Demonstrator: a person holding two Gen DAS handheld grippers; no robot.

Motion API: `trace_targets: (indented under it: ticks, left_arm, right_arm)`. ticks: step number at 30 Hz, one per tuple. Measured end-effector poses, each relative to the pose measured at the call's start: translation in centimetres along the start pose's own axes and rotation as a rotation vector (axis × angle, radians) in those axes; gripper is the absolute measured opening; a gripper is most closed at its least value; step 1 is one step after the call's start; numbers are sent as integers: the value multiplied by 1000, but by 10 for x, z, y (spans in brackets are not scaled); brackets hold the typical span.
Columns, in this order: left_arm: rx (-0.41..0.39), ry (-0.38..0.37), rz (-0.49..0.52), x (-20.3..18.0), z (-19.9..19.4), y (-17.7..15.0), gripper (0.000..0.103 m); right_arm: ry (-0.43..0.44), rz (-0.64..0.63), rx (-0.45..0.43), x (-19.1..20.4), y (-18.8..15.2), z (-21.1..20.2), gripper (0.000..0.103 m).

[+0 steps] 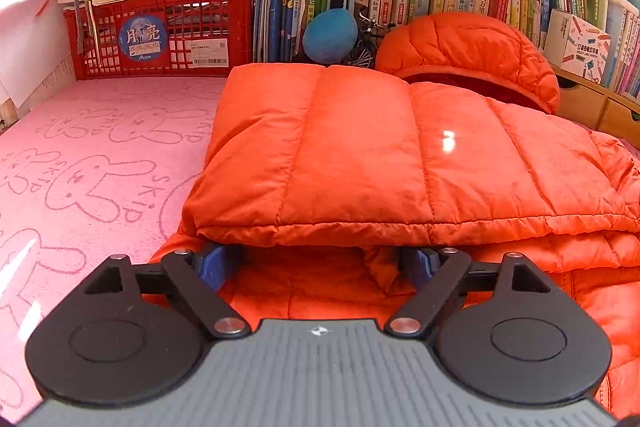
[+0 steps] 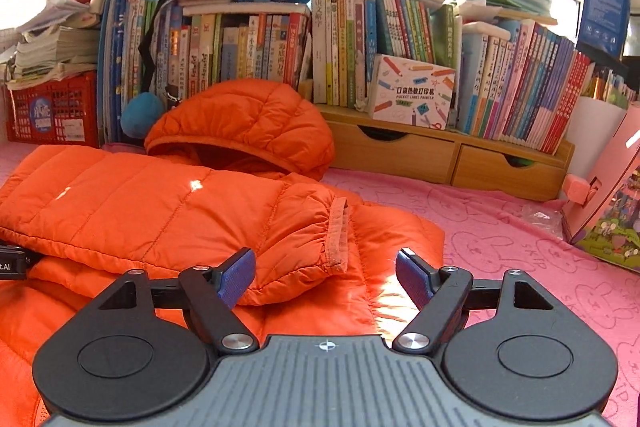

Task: Fold clothes
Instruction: 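Lay the sleeve cuff across the jacket and open the right gripper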

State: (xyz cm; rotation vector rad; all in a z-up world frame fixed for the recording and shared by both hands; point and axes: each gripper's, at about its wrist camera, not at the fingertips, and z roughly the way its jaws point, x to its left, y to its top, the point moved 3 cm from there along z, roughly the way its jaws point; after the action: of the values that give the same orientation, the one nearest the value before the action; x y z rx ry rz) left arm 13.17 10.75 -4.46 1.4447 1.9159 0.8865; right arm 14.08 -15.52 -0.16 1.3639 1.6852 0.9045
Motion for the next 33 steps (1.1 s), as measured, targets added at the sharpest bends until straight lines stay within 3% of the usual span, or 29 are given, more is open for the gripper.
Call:
trace_targets:
  ticks: [5, 8, 9, 19, 23, 25, 31, 33]
  left_arm:
    - [1, 4, 6, -1, 0, 0, 86]
    - [2, 7, 10, -1, 0, 0, 86]
    - [3, 8, 12, -1, 0, 0, 86]
    - [8, 10, 33, -3, 0, -1, 89]
    - [12, -39, 79, 5, -29, -2, 89]
    - [-7, -80, 87, 12, -51, -1, 89]
    - [-180, -106, -3, 25, -98, 46, 89]
    - [-251, -52, -9, 25, -90, 61, 93]
  right_arm:
    - [15, -18, -74, 7, 10, -16, 76]
    - [53, -8, -67, 16, 13, -12, 40]
    - [66, -4, -59, 18, 14, -10, 37]
    - [71, 61, 119, 22, -16, 38, 35]
    - [57, -11, 110, 26, -11, 25, 39]
    - [53, -42, 80, 26, -6, 13, 49]
    - [9, -229, -152, 54, 27, -13, 76]
    - [4, -282, -207, 67, 37, -14, 82]
